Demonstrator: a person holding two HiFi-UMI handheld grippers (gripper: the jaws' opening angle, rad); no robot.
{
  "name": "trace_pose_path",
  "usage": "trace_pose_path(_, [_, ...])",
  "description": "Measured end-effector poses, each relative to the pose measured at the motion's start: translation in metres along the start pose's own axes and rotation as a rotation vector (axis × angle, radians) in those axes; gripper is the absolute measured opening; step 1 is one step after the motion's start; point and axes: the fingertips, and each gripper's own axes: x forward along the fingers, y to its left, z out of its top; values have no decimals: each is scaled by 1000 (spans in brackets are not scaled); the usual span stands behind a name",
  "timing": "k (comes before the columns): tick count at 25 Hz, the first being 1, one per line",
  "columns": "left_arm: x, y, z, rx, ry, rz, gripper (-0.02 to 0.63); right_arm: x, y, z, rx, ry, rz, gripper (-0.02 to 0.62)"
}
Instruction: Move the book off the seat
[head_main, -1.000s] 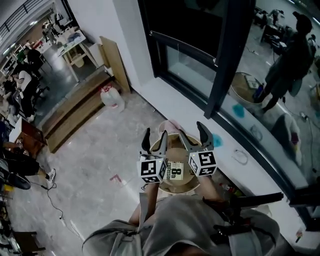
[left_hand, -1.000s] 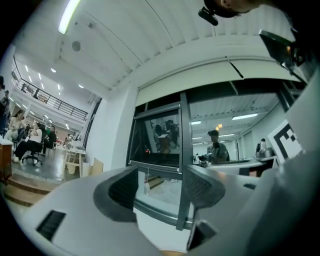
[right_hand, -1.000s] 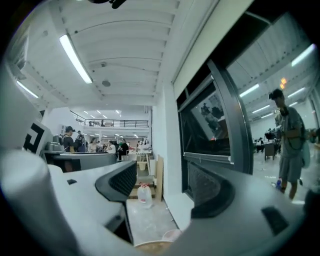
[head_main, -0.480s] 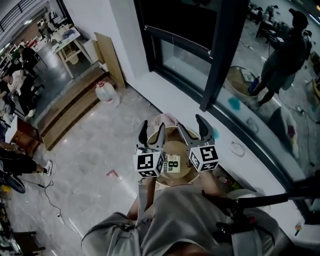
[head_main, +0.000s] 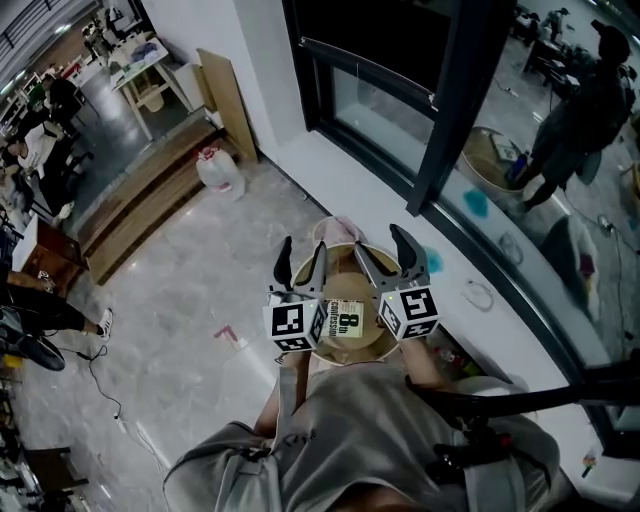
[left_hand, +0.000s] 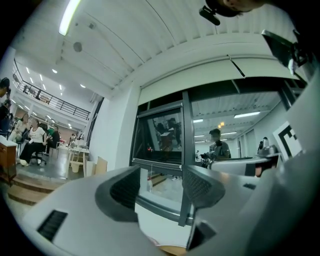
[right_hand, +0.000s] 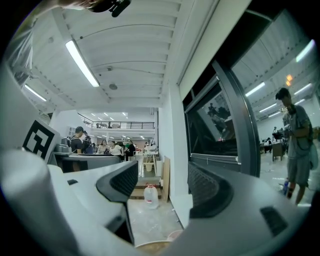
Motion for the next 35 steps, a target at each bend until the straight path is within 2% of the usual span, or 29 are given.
trace_pose_path(6, [2,1,4,15,-11,7,246,3,-8,1,4,-7,-3,294])
trace_pose_path(9, [3,0,5,19,-15,6,219,4,-11,1,10,-15,-3,241])
trace_pose_path(16, [0,1,-2,90,34,5,212,8,-7,-1,12,-14,3,235])
trace_pose_path(22, [-4,7,5,6,-25,3,212,12,-2,-2,14,-10,20,235])
trace_pose_path(30, [-4,13,1,-8,-26,4,227,11,0,-8,10,12,10,235])
trace_pose_path(33, [5,10,-5,-24,-15,-33,275,5,-8,-10,-6,15,-40,238])
trace_pose_path(35, [10,7,-9,-34,-9,-56,298,-1,-16,-10,-23,22,-91,264])
